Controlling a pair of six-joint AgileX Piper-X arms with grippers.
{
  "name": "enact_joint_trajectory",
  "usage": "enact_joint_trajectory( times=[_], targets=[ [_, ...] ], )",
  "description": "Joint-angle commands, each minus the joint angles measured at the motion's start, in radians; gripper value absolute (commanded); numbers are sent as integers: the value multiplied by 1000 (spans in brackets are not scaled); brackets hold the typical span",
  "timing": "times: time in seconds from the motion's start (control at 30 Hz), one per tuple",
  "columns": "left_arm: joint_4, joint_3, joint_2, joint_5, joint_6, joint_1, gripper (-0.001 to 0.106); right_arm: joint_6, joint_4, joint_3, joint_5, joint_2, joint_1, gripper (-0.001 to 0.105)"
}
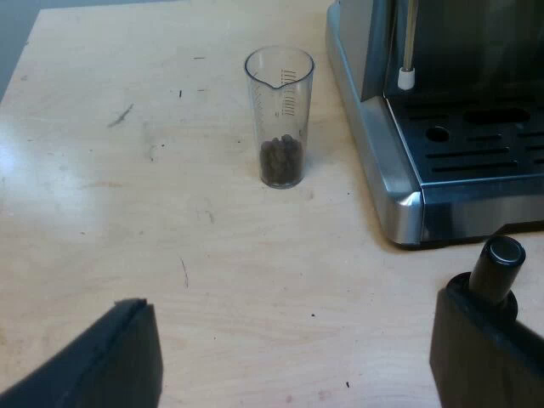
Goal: Pour the beans into the coffee machine
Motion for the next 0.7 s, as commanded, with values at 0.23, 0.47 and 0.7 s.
enact_joint_trajectory(
  times=[0.23,0.47,0.7],
  targets=[
    [-8,-1,-37,-3,-4,-5,68,-3,1,-10,-13,-44,-1,78],
    [-8,-13,-22,-3,-4,-5,68,-8,1,-81,-72,12,-1,78],
    [-17,-54,43,-3,-4,-5,68,-11,-4,-172,-149,115,-1,78]
  ],
)
